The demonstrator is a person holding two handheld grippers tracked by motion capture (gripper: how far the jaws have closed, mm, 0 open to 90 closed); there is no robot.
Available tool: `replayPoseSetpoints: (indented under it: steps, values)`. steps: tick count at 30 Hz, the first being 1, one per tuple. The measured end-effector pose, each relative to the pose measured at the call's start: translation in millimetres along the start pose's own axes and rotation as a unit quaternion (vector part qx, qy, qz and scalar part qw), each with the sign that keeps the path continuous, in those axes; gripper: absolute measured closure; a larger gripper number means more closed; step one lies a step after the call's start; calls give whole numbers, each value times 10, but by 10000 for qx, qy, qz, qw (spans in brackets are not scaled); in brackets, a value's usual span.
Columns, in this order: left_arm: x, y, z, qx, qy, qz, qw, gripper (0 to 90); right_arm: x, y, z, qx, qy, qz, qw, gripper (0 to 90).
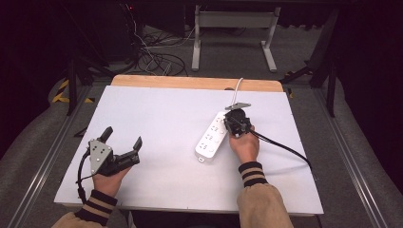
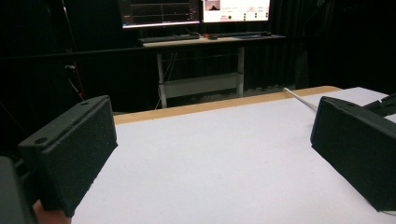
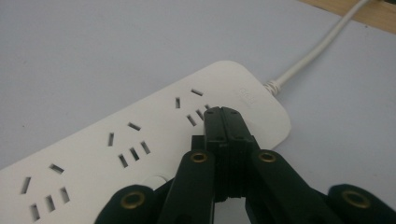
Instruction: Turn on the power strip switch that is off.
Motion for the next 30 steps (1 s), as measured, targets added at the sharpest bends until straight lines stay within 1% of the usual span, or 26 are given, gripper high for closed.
replayPoseSetpoints:
  steps: [1, 3, 5, 6, 7, 8, 9, 10, 11, 12, 13, 14, 15, 16, 17, 18, 22, 26, 28, 30]
  values:
    - [1, -1, 3, -12, -8, 7, 10000, 9, -6, 3, 3, 8, 35, -6, 10000, 900]
    - [4, 1, 3, -5, 6, 26, 10000, 9, -77, 24, 11, 83, 305, -29, 9995, 900]
    - [8, 0, -1, -12, 7, 35, 10000, 9, -108, 43, 19, 31, 67, -99, 9999, 900]
    - [7, 0, -2, -6, 3, 37, 10000, 9, -94, 47, 18, -5, 158, -2, 9999, 900]
    - [5, 1, -6, 4, 7, 23, 10000, 9, -86, 47, 18, -17, 223, 41, 9997, 900]
    - [-1, 0, -13, 4, 6, 42, 10000, 9, -89, 45, 19, -1, 234, 76, 9997, 900]
    - [-4, 1, -16, 13, 7, 15, 10000, 10, -97, 37, 20, 35, 154, 60, 9999, 900]
    - [-8, 2, -19, 18, 9, 12, 10000, 10, -100, 30, 21, -5, 154, 66, 9999, 900]
    - [-6, 2, -19, 19, 2, -2, 10000, 10, -90, 15, 34, -167, 149, 84, 9997, 900]
    - [-5, 2, -21, 19, 4, 0, 10000, 10, -71, 1, 48, -306, 96, 101, 9994, 900]
    - [-4, 2, -26, 17, 0, 19, 10000, 10, -50, -7, 52, -360, 52, 122, 9993, 900]
    - [0, 5, -31, 34, -1, 17, 10000, 10, -31, -9, 42, -344, 12, 137, 9993, 900]
    - [2, 7, -31, 42, 1, 28, 10000, 10, -33, 8, 5, -226, 16, 149, 9996, 900]
    - [0, 7, -29, 39, 18, 30, 10000, 10, -40, 5, 11, -215, 30, 83, 9997, 900]
    - [0, 4, -20, 19, 15, 40, 10000, 10, -40, 6, 10, -180, -12, 61, 9998, 900]
    - [-1, 0, -15, 0, 17, 37, 10000, 10, -35, 10, 6, -154, -37, 85, 9998, 900]
    - [8, 1, -11, 15, 16, 45, 10000, 10, -22, 33, -10, -250, 51, 45, 9997, 900]
    - [1, 1, -15, 12, 11, 35, 10000, 11, -8, 41, -15, -285, -19, 18, 9996, 900]
    - [-1, 5, -19, 28, 14, 26, 10000, 11, -2, 49, -17, -353, 35, 65, 9993, 900]
    - [1, 3, -14, 18, -7, 15, 10000, 10, -2, 57, -19, -403, 26, 57, 9992, 900]
Point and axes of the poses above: each handheld gripper's, and its own axes: z roughly backward along the jaws, y roughly out of its underside, x roughly to its left, the point moved 8 cm from there along -z, roughly forward along the jaws, and after that the axes turned 15 degrees about x, right-handed, at the moved point
